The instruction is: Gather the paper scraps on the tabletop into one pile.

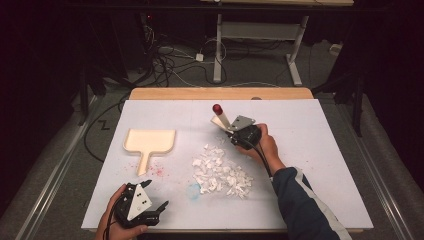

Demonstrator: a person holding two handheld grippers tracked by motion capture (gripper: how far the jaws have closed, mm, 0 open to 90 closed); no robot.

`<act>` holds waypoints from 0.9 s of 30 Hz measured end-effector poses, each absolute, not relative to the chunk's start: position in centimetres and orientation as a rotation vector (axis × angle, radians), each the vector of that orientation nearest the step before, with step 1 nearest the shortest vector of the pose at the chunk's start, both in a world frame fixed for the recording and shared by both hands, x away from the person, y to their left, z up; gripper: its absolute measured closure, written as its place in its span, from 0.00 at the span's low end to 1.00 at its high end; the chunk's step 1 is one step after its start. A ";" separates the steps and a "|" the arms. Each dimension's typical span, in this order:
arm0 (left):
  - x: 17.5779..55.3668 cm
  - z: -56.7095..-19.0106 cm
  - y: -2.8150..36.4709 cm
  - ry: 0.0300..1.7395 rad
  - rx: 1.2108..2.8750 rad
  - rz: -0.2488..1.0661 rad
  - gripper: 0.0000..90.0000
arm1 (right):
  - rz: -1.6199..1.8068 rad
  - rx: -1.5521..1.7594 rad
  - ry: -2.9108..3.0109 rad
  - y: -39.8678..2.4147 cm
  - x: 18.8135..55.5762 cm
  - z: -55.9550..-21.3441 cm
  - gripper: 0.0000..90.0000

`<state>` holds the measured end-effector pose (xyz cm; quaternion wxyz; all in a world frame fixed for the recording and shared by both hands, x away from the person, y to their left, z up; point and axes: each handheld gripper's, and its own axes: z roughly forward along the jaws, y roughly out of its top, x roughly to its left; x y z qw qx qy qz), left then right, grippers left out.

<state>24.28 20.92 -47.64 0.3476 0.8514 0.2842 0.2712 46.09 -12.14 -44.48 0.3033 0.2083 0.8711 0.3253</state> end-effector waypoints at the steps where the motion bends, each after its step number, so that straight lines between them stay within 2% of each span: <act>1: 24.3 -47.6 20.9 0.736 2.209 0.702 0.19 | 0.883 0.530 2.321 -11.8 45.9 -44.5 0.75; 11: 24.2 -47.7 20.6 0.721 2.221 0.697 0.19 | 1.053 0.251 2.485 -10.2 42.7 -44.6 0.74; 18: 24.1 -47.7 20.6 0.714 2.231 0.691 0.19 | 1.087 0.055 2.581 -11.0 40.4 -44.6 0.73; 27: 24.1 -47.8 20.4 0.710 2.237 0.686 0.19 | 1.155 -0.006 2.585 -13.1 37.9 -44.0 0.74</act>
